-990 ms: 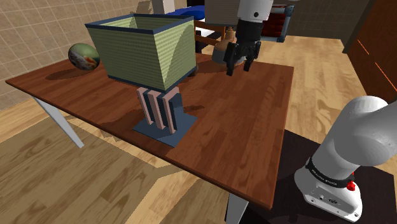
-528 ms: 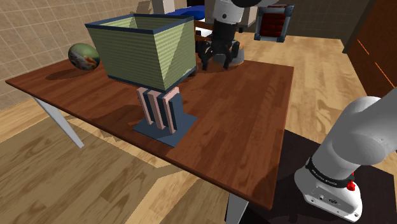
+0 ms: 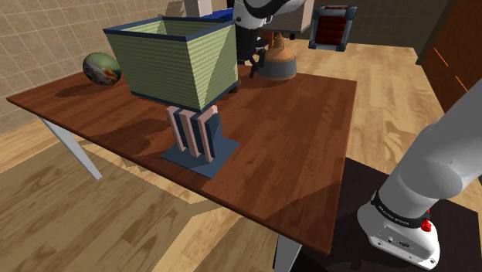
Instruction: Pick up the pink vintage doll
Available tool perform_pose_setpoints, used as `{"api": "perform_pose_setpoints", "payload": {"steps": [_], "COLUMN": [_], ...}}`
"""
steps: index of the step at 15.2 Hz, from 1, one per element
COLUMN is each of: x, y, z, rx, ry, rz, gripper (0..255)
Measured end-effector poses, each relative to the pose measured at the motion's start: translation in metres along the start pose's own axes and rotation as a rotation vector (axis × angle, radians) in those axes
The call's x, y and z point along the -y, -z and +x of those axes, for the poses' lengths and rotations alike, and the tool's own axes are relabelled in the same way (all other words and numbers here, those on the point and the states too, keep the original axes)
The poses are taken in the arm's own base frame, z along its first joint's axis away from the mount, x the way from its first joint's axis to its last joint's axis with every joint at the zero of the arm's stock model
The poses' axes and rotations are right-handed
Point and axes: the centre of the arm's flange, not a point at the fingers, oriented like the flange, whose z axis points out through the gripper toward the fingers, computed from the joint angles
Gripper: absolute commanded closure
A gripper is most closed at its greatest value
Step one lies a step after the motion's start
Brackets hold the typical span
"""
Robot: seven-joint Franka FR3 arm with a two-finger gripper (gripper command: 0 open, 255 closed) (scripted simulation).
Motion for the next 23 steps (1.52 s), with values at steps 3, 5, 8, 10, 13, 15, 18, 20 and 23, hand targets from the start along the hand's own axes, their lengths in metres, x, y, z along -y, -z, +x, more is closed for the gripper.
{"api": "perform_pose_setpoints", "payload": {"steps": [3, 5, 8, 10, 13, 15, 18, 20, 23], "x": [0.014, 0.015, 0.013, 0.012, 0.011, 0.011, 0.011, 0.011, 0.011], "y": [-0.010, -0.019, -0.034, -0.043, -0.047, -0.047, -0.047, -0.047, -0.045], "z": [0.025, 0.028, 0.027, 0.026, 0.024, 0.024, 0.024, 0.024, 0.024], "rx": [-0.032, -0.037, -0.039, -0.039, -0.039, -0.040, -0.040, -0.040, -0.039], "ry": [-0.084, -0.098, -0.102, -0.103, -0.103, -0.103, -0.103, -0.103, -0.103], "rz": [-0.001, -0.001, -0.001, -0.001, 0.000, 0.000, 0.000, 0.000, -0.001], "gripper": [0, 0, 0, 0, 255, 255, 255, 255, 255]}}
